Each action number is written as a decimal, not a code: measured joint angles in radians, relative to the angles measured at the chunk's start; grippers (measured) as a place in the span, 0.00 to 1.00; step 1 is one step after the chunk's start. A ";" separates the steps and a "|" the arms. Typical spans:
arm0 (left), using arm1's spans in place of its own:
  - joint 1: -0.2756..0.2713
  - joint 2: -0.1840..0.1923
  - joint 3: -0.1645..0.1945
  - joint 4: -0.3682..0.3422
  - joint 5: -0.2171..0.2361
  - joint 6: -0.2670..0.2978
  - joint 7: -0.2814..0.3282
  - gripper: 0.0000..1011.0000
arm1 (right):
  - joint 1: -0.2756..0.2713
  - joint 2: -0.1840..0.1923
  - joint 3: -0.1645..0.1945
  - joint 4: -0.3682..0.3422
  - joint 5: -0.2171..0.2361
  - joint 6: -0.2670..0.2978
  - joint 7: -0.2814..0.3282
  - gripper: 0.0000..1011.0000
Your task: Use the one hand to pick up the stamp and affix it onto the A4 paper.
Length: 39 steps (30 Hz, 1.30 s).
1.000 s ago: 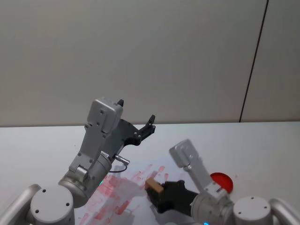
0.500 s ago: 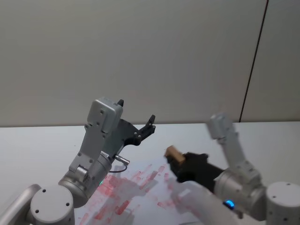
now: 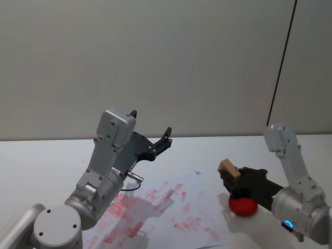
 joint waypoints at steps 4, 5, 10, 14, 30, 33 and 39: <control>0.000 0.000 0.000 0.000 0.000 0.000 0.000 0.99 | -0.006 0.015 0.008 0.000 -0.005 0.008 -0.002 0.22; 0.000 0.000 0.000 0.000 0.000 0.000 0.000 0.99 | -0.007 0.017 0.009 0.000 -0.007 0.010 -0.002 0.22; 0.000 0.000 0.000 0.000 0.000 0.000 0.000 0.99 | -0.010 0.026 0.011 0.008 -0.020 0.016 -0.002 0.22; 0.000 0.000 0.000 0.000 0.000 0.000 0.000 0.99 | -0.010 0.029 0.011 0.016 -0.031 0.020 0.000 0.22; 0.000 0.000 0.000 0.000 0.000 0.000 0.000 0.99 | -0.011 0.035 0.005 0.056 -0.080 0.036 0.003 0.22; 0.000 0.000 0.000 0.000 0.000 0.000 0.000 0.99 | -0.010 0.035 0.004 0.062 -0.088 0.039 0.003 0.22; 0.000 0.000 0.000 0.000 0.000 0.000 0.000 0.99 | -0.008 0.035 0.002 0.069 -0.098 0.041 0.001 0.22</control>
